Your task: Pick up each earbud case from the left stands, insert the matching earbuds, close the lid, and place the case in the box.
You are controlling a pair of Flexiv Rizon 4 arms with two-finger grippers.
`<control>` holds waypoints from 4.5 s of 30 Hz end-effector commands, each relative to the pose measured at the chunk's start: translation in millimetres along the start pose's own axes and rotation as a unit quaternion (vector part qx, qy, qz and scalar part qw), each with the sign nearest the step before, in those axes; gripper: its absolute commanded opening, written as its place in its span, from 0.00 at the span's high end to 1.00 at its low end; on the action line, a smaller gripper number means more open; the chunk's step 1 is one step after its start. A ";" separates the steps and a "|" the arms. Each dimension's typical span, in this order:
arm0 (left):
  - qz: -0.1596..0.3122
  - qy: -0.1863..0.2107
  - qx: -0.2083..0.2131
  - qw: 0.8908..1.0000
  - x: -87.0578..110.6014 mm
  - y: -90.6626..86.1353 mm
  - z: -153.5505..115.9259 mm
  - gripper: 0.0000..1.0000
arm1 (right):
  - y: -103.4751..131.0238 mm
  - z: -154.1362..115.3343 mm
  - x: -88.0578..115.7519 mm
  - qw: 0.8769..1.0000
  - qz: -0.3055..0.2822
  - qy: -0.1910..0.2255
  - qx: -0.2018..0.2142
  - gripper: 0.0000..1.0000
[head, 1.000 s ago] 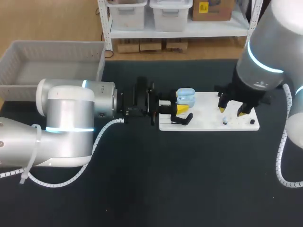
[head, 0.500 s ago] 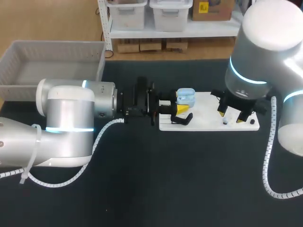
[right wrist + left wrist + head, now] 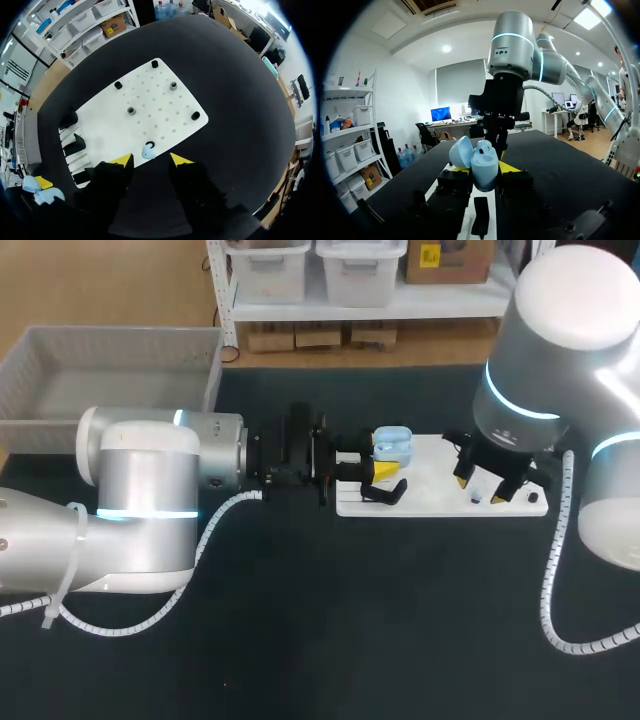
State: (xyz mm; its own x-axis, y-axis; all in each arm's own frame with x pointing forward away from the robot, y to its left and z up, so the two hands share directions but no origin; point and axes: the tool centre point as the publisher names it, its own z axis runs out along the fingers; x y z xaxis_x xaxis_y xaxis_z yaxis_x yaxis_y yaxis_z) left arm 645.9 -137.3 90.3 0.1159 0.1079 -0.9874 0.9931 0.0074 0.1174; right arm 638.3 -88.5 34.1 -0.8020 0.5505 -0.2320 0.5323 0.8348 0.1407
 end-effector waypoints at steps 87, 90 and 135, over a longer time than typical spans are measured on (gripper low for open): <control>0.002 -0.001 -0.005 1.000 0.4 -2.5 0.3 1.00 | 27.7 -110.9 -14.0 0.968 -0.172 0.127 -0.134 1.00; 0.002 -0.001 -0.005 1.000 0.4 -2.5 0.3 1.00 | 38.7 -129.1 -4.3 0.953 -0.241 0.128 -0.129 1.00; 0.002 -0.001 -0.005 1.000 0.4 -2.5 0.3 1.00 | 88.8 -133.6 30.7 0.795 -0.568 0.152 -0.147 1.00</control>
State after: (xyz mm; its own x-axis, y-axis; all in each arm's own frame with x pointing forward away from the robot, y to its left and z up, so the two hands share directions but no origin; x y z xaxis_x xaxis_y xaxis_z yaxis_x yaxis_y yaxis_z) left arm 645.9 -137.3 90.4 0.1159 0.1079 -0.9874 0.9931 0.0075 0.1174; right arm 613.3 2.8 168.5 -0.7807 -0.6008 -0.1716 -0.6248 0.7551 0.1988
